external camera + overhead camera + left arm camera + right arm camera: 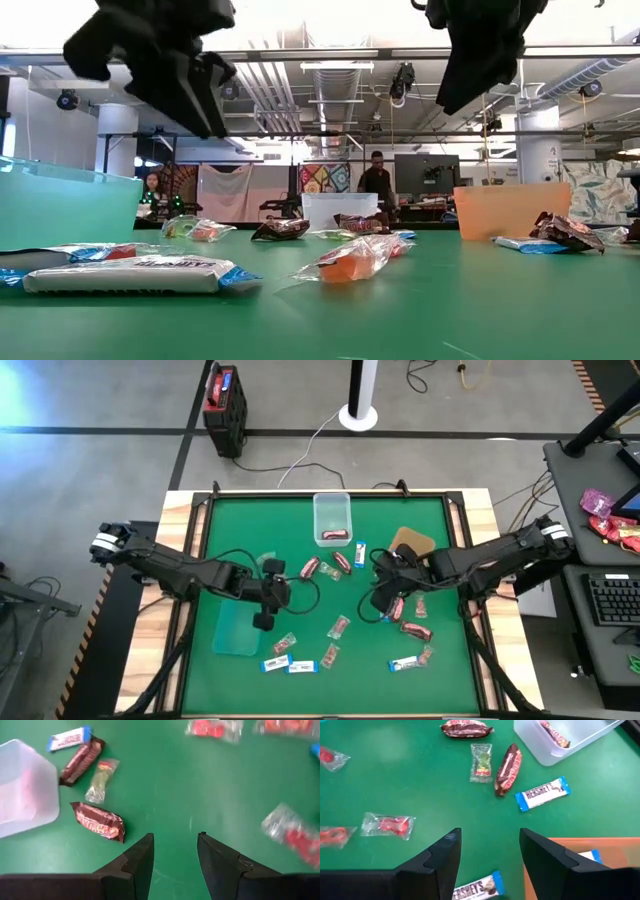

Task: Sort candy by brand, put in halloween buckets
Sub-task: Put the orange gummy candy into the blue bin

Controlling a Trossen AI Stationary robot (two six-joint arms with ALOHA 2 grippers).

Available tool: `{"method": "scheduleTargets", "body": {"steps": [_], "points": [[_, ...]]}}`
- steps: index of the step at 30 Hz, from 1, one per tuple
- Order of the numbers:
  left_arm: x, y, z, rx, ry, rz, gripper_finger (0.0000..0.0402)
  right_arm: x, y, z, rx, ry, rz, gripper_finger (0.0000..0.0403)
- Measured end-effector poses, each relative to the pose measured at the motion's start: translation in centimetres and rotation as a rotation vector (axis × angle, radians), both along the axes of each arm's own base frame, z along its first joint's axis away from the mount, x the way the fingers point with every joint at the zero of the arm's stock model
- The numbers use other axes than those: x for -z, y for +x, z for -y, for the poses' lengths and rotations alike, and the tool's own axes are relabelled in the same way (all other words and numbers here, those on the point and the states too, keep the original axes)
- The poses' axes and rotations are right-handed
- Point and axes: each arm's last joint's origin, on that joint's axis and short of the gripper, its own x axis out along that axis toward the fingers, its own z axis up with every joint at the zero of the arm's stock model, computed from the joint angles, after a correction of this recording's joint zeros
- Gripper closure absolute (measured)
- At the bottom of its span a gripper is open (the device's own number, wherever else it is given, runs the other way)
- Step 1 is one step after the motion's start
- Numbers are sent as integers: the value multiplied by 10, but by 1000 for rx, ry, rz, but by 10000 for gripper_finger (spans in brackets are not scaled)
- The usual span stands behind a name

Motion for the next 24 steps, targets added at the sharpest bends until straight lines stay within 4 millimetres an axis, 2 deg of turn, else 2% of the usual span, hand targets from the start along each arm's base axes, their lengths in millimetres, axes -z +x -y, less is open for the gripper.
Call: {"method": "scheduleTargets", "body": {"steps": [4,8,17,24], "points": [[12,3,-17,43,21,-107,267,-2,0,6,-11,-21,-4,209],[28,7,-35,9,50,-200,267,-2,0,8,-5,-25,-4,209],[46,15,-62,36,102,-287,267,0,1,8,-2,-21,4,209],[62,22,-80,38,56,-312,267,0,1,8,-3,-18,3,209]]}}
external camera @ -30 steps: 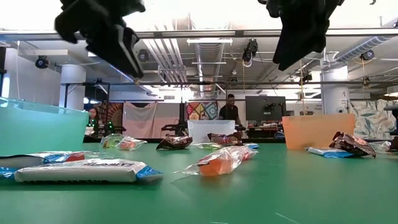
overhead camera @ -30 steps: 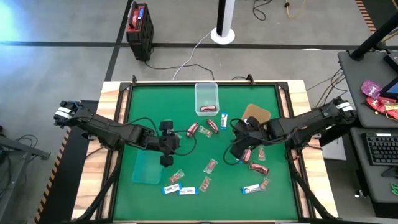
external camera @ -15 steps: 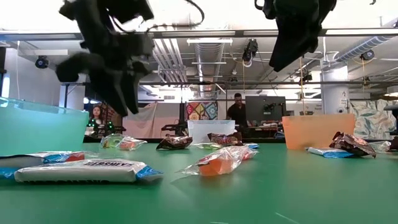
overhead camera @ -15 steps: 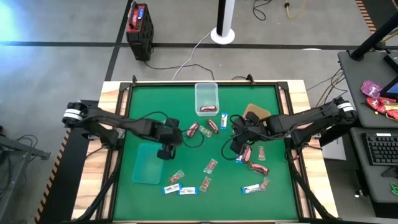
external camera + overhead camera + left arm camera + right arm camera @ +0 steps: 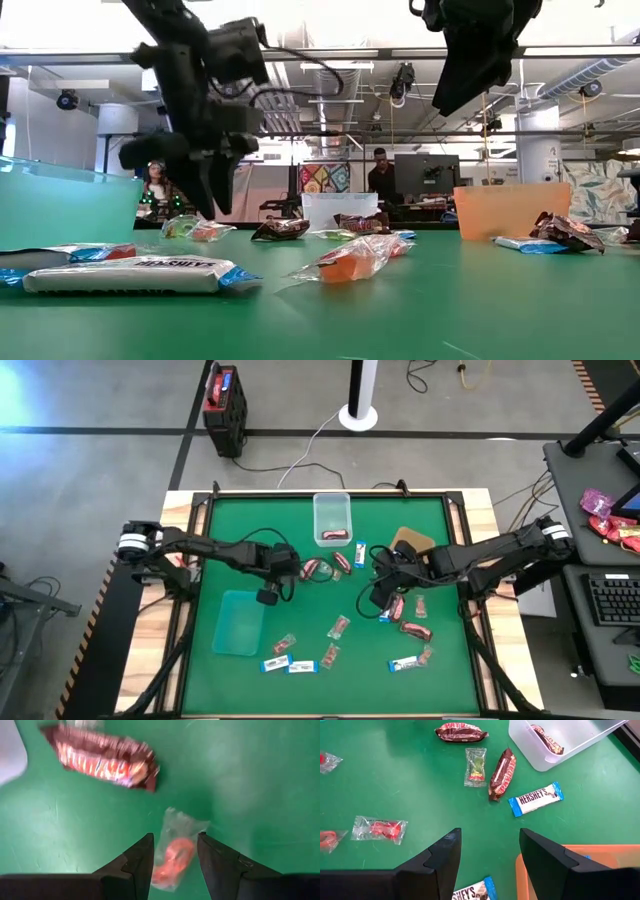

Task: Sort candy by brand, put in halloween buckets
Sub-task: Put the orange gummy candy into the blue bin

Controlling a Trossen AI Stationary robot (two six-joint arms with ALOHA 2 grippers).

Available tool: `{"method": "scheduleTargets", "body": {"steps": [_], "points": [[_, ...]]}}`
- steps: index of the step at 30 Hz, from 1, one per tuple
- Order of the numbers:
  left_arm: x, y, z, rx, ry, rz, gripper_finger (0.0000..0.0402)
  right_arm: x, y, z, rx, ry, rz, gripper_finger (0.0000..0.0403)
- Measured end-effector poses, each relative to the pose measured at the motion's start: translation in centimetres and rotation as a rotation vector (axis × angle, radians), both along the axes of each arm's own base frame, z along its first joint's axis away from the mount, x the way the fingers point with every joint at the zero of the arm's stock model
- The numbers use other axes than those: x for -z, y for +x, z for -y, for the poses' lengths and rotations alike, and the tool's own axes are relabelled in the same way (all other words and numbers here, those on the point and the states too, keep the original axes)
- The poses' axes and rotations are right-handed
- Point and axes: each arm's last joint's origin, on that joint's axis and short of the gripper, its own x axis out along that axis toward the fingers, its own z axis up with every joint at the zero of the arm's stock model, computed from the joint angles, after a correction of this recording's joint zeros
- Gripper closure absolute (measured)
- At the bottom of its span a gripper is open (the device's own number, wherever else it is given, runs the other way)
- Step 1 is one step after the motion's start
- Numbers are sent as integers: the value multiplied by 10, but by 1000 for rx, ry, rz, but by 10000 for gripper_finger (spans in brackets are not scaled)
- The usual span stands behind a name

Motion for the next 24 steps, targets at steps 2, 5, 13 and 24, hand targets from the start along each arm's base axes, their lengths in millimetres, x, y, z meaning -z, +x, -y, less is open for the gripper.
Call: {"method": "scheduleTargets", "body": {"steps": [2,5,13,24], "points": [[5,1,-5,-8,1,-20,267,0,0,0,0,0,0,209],[13,3,-9,-10,-13,-42,267,0,0,0,0,0,0,209],[15,5,-10,-2,-18,-43,308,0,0,0,-1,-1,-1,209],[13,3,-9,13,-31,-40,395,0,0,0,-5,-4,-2,209]]}}
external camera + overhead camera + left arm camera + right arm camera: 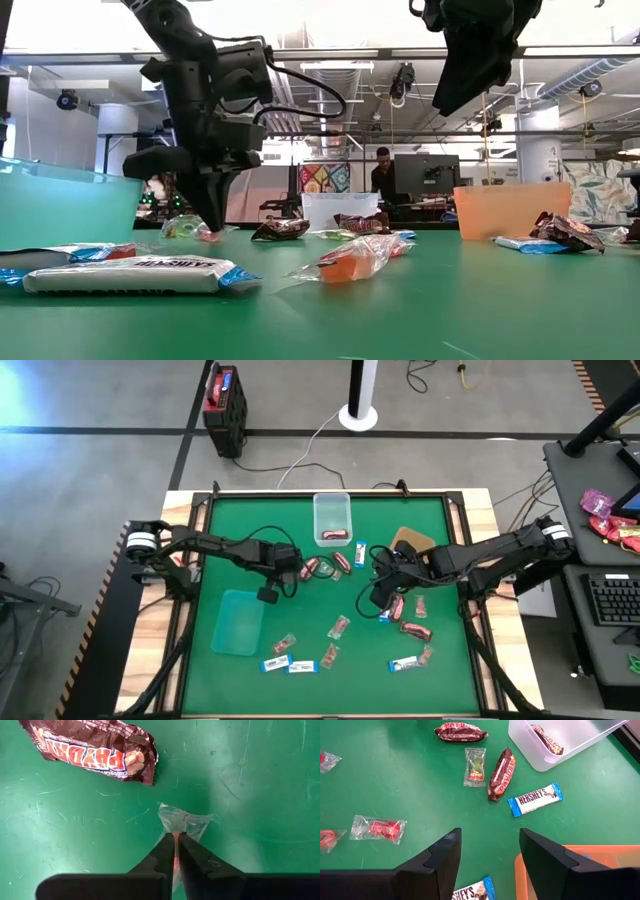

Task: Sort candy by brand, put in halloween buckets
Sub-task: Put the orange gummy candy into the blue bin

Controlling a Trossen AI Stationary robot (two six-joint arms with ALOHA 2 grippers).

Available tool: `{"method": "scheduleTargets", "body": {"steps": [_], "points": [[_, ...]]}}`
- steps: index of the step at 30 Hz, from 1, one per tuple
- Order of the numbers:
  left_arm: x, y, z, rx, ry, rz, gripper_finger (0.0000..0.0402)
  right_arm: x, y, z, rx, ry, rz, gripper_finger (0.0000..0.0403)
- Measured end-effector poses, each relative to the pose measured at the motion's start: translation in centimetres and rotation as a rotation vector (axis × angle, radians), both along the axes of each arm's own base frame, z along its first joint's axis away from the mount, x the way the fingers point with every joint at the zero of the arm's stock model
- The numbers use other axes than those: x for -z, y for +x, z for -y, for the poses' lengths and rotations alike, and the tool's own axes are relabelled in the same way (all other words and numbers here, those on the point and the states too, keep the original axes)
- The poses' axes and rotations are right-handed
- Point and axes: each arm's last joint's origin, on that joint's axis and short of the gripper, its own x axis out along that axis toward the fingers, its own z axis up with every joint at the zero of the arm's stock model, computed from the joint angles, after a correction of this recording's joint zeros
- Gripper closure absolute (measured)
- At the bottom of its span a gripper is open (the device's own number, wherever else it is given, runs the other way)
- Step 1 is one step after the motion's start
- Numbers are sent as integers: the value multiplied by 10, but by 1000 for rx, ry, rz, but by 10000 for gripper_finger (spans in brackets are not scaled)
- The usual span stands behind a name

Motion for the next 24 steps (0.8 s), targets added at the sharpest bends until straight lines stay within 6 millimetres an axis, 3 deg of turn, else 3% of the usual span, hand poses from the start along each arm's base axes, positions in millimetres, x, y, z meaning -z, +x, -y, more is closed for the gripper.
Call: {"method": "scheduleTargets", "body": {"steps": [8,13,24], "points": [[-28,-4,1,-11,7,108,401,0,0,0,0,0,0,209],[-58,-16,5,-49,-14,221,401,0,0,0,2,1,0,209],[-114,-82,68,-192,-334,255,402,0,0,0,3,3,5,209]]}}
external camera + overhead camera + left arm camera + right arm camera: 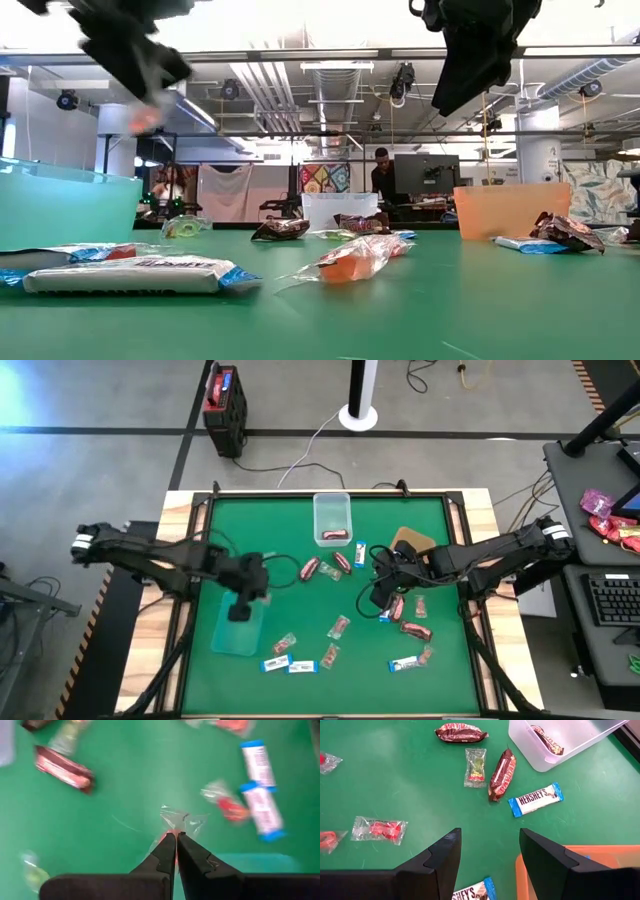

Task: Sort candy by brand, put in halloween buckets
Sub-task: Put the orange gummy candy into the blue bin, then put the green gummy candy into the blue bin

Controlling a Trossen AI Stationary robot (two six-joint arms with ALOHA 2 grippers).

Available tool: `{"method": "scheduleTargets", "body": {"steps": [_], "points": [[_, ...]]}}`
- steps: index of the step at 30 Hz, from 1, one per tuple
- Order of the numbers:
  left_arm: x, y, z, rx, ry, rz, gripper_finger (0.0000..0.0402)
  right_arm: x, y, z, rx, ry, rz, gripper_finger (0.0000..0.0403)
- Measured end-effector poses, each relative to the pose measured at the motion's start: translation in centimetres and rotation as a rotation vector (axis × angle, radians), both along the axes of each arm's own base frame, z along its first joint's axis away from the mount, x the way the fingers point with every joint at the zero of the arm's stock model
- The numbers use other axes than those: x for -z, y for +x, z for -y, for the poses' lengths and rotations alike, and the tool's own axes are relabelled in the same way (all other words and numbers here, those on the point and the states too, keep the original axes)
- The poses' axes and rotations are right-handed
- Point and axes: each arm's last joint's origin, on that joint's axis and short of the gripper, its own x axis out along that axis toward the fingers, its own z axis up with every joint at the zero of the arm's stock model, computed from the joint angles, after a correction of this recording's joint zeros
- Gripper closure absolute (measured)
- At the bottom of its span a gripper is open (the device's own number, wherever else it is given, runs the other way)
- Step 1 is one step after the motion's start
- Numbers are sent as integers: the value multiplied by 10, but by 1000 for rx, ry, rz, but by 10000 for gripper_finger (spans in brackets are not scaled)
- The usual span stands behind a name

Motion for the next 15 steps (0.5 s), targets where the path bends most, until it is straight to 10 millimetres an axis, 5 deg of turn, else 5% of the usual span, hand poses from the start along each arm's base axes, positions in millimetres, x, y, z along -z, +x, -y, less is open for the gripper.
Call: {"method": "scheduleTargets", "body": {"steps": [8,15], "points": [[3,-32,31,-197,-88,-195,399,-2,4,-1,1,12,50,209],[13,-30,38,-229,-53,-258,357,-3,4,-1,13,25,57,209]]}}
